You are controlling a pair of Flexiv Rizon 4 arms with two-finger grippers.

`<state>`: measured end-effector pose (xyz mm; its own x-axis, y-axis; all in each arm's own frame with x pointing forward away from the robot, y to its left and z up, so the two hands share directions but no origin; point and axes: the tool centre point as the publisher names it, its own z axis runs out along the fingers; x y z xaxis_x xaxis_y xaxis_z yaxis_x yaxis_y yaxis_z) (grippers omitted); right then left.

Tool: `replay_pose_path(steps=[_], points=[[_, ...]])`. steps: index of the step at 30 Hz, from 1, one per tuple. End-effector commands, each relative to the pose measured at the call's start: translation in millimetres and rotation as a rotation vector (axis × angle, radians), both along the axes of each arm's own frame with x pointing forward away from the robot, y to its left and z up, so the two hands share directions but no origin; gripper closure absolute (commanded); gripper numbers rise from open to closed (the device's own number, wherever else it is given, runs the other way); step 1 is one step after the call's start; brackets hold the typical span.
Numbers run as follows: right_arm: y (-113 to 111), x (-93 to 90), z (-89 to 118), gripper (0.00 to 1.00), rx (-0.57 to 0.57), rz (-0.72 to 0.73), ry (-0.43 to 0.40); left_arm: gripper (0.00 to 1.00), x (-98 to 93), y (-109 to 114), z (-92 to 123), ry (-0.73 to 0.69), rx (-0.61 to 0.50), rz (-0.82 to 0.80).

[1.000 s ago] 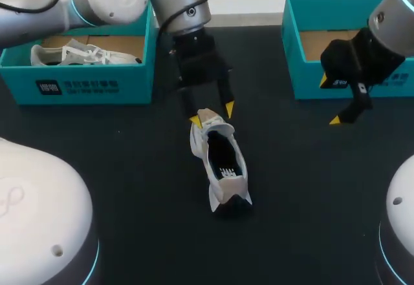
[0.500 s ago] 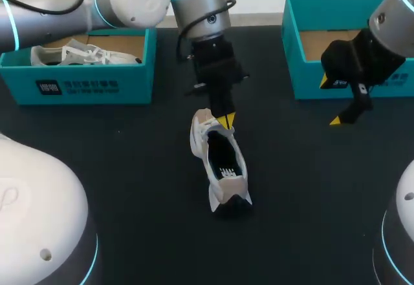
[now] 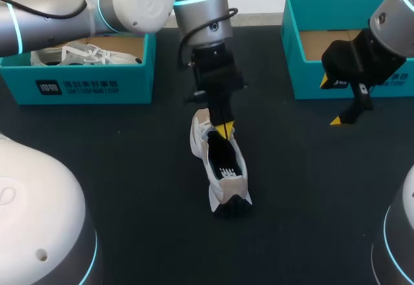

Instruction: Take the shoe out of the shoebox, open the shoe tongue, remove and reinsert the insole, then place the shoe into the shoebox

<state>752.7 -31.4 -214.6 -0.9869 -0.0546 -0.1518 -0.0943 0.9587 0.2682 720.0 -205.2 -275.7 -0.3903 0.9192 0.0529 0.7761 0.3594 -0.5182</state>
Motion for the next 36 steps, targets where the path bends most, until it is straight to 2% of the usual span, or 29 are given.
replay_pose_path(steps=[1,10,14,23,25,36], points=[[0.4,-0.6,-0.8,0.00,-0.002,-0.001,-0.002,1.00,-11.3,-4.7,-14.3,-0.005,0.013,0.002],[0.4,-0.6,-0.8,0.00,-0.002,-0.001,-0.002,1.00,-25.2,-8.5,-31.9,0.045,0.033,-0.015],[0.4,-0.6,-0.8,0.00,-0.002,-0.001,-0.002,1.00,-28.3,-6.8,-38.0,0.014,0.101,0.011],[0.4,-0.6,-0.8,0.00,-0.002,-0.001,-0.002,1.00,-12.0,0.8,-60.1,-0.107,0.096,0.016],[0.4,-0.6,-0.8,0.00,-0.002,-0.001,-0.002,1.00,-10.7,1.7,-66.3,-0.135,0.119,0.002],[0.4,-0.6,-0.8,0.00,-0.002,-0.001,-0.002,1.00,-0.6,8.5,-87.1,-0.254,0.091,0.028]])
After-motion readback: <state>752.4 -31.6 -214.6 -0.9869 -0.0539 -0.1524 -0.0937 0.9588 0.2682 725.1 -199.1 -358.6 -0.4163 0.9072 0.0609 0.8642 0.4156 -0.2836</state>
